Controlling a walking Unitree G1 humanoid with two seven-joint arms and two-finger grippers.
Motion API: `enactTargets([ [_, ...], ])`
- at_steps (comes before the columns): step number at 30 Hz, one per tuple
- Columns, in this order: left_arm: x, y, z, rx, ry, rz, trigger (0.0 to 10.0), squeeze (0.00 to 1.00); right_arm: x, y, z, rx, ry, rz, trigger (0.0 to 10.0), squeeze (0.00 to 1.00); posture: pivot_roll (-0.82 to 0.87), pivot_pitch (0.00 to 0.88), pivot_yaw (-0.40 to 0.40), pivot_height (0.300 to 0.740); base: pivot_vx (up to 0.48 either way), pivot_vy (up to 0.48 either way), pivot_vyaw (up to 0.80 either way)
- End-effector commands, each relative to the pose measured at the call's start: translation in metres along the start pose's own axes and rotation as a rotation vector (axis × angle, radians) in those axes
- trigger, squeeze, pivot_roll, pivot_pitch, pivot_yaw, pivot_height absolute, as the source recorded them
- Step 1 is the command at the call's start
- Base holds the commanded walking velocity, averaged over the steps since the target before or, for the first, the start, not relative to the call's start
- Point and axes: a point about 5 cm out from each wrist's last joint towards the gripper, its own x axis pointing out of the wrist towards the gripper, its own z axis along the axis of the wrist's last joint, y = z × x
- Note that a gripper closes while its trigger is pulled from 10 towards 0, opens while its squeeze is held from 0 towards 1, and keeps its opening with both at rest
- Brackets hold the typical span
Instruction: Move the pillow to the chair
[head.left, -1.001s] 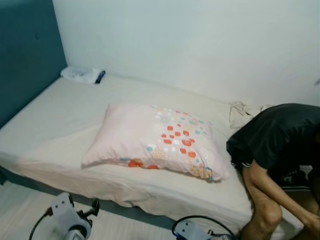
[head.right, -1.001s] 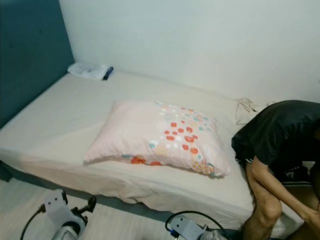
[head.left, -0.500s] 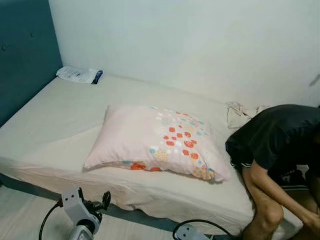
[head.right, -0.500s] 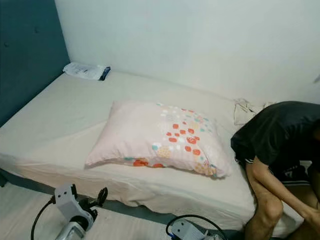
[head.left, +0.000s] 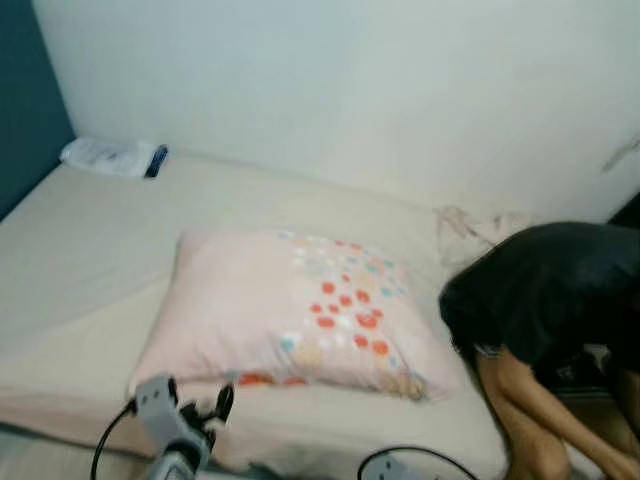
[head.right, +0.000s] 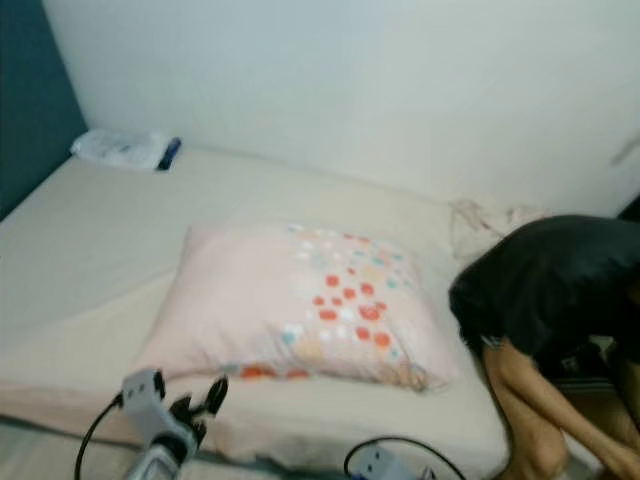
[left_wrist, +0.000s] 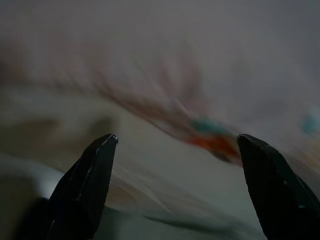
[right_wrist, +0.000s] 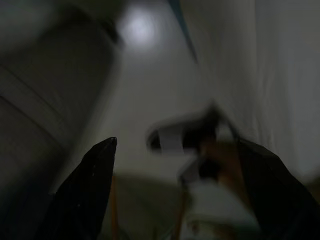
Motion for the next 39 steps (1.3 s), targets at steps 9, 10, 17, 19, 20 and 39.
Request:
enactTargets([
  [9, 0.006, -0.021, -0.003, -0.027, 0.013, -0.127, 10.0, 0.00, 0.000, 0.000, -0.020, 0.039, 0.042, -0.034, 10.0, 0.00, 0.16, 0.072, -0.150, 0.730, 0.000, 0.000, 0.00],
  [10, 0.007, -0.023, -0.003, -0.024, 0.015, -0.145, 10.0, 0.00, 0.000, 0.000, -0.020, 0.054, 0.039, -0.035, 10.0, 0.00, 0.16, 0.072, -0.150, 0.730, 0.000, 0.000, 0.00],
  [17, 0.011, -0.037, 0.001, 0.630, 0.050, -0.196, 10.0, 0.00, -0.001, -0.003, -0.020, 0.015, 0.048, -0.090, 10.0, 0.00, 0.16, 0.077, -0.138, 0.721, 0.000, 0.000, 0.00],
  [19, 0.012, -0.037, 0.005, 0.639, 0.031, -0.188, 10.0, 0.00, -0.001, -0.003, -0.021, 0.024, 0.045, -0.091, 10.0, 0.00, 0.16, 0.078, -0.136, 0.721, 0.000, 0.000, 0.00],
  [20, 0.013, -0.037, 0.007, 0.583, 0.021, -0.167, 10.0, 0.00, -0.001, -0.003, -0.021, 0.031, 0.046, -0.091, 10.0, 0.00, 0.16, 0.080, -0.136, 0.721, 0.000, 0.000, 0.00],
  [39, 0.010, -0.045, -0.005, 0.515, -0.005, -0.087, 10.0, 0.00, -0.001, -0.004, -0.025, -0.012, 0.092, -0.101, 10.0, 0.00, 0.15, 0.088, -0.140, 0.656, 0.000, 0.000, 0.00],
])
